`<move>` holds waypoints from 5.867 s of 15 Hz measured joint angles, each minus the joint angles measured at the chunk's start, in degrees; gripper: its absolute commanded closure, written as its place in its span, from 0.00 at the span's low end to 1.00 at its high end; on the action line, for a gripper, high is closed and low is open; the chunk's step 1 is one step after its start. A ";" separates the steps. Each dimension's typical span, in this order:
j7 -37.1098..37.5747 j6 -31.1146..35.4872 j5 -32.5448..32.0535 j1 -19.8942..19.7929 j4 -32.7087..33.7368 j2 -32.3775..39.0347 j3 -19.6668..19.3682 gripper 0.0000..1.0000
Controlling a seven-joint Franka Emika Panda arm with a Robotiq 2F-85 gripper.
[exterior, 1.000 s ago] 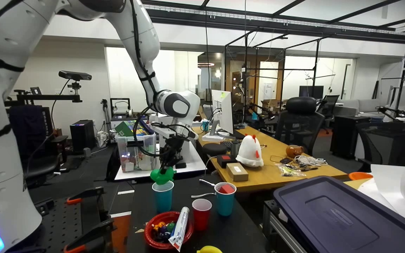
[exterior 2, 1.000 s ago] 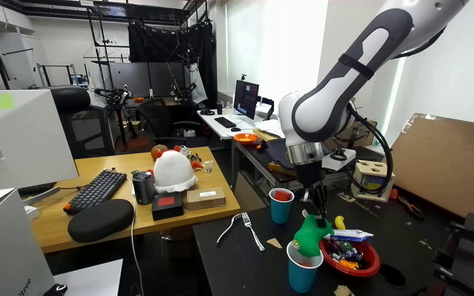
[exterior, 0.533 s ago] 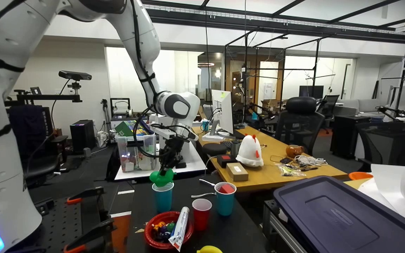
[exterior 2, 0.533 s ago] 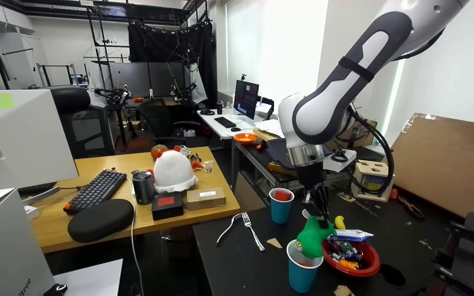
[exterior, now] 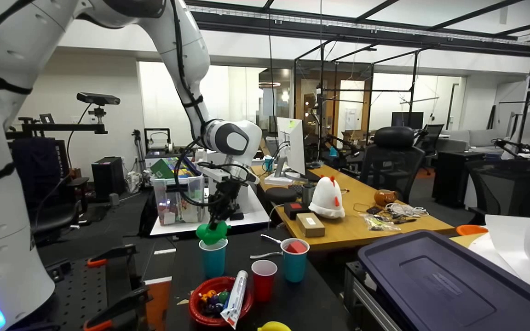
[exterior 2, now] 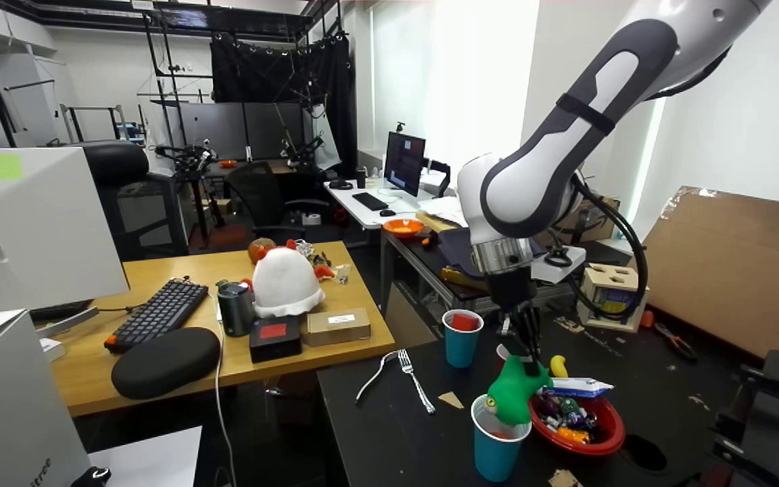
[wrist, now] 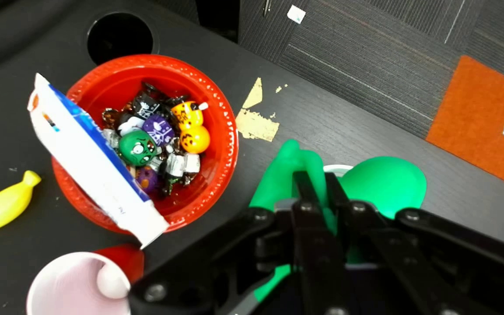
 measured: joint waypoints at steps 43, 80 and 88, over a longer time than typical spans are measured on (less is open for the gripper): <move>-2.60 -18.63 -4.01 4.42 19.67 12.33 0.46 0.98; 5.38 -28.75 -10.05 7.27 31.64 18.93 -2.70 0.98; 5.41 -34.55 -10.52 9.23 37.68 21.35 -2.48 0.98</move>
